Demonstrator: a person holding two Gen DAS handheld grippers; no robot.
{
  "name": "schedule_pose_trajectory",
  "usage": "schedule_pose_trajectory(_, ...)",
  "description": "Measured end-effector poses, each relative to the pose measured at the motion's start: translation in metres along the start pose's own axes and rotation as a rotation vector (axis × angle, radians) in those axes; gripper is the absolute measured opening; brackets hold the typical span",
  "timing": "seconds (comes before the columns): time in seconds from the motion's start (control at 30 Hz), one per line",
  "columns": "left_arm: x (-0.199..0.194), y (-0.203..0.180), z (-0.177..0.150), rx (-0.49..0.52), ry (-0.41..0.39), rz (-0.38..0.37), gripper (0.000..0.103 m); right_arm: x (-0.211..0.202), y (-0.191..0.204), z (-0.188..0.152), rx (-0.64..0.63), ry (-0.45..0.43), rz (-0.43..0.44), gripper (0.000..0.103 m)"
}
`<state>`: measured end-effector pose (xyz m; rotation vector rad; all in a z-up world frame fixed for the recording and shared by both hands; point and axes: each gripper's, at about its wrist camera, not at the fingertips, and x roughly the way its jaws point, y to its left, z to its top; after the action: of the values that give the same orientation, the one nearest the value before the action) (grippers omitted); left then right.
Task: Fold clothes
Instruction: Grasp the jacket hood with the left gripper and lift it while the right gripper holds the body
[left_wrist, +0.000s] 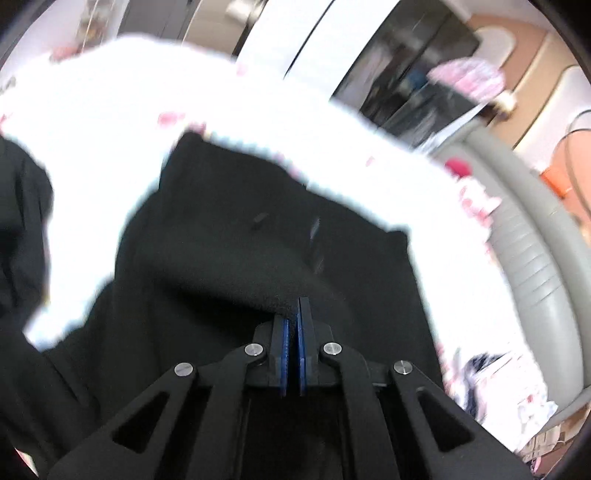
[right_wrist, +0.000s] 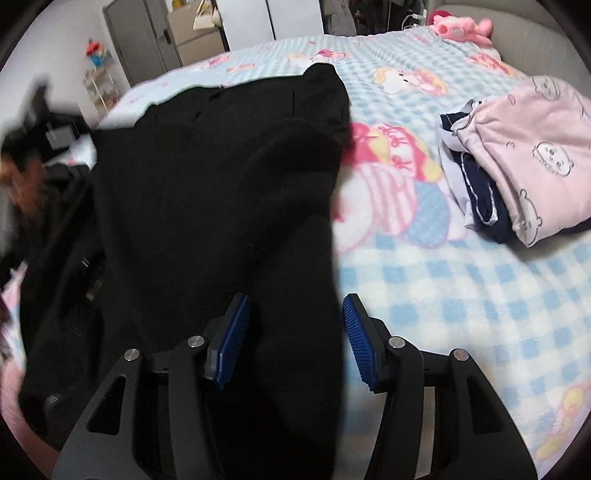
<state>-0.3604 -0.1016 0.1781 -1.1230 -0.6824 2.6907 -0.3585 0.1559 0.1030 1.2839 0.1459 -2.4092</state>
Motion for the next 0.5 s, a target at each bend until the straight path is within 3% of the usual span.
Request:
schedule_pose_trajectory(0.1,0.010,0.001,0.012,0.024,0.018,0.045,0.004,-0.001,0.005,-0.002,-0.058,-0.027,-0.116,0.056)
schedule_pose_trajectory(0.2,0.058,0.039,-0.024,0.048,0.246,0.204,0.008,0.003,0.001,-0.001,-0.059,-0.001,-0.126,0.060)
schedule_pose_trajectory(0.23,0.070,0.053,-0.038,0.041,0.312,0.233,0.010,0.006,0.000,-0.001,-0.060,0.019,-0.123,0.060)
schedule_pose_trajectory(0.27,0.075,0.065,-0.051,0.009,0.355,0.216,0.011,0.007,-0.001,-0.001,-0.065,0.031,-0.122,0.060)
schedule_pose_trajectory(0.3,0.073,0.074,-0.061,-0.022,0.363,0.191,0.011,0.005,-0.001,0.000,-0.063,0.027,-0.118,0.060)
schedule_pose_trajectory(0.33,0.061,0.079,-0.064,-0.054,0.316,0.150,0.014,-0.001,-0.002,0.002,-0.056,0.005,-0.099,0.059)
schedule_pose_trajectory(0.43,0.032,0.091,-0.064,-0.129,0.215,0.056,0.055,-0.020,-0.002,0.011,-0.040,-0.061,-0.013,0.059)
schedule_pose_trajectory(0.5,0.026,0.097,-0.056,-0.151,0.179,0.030,0.055,-0.029,0.001,0.027,-0.046,-0.073,0.067,0.059)
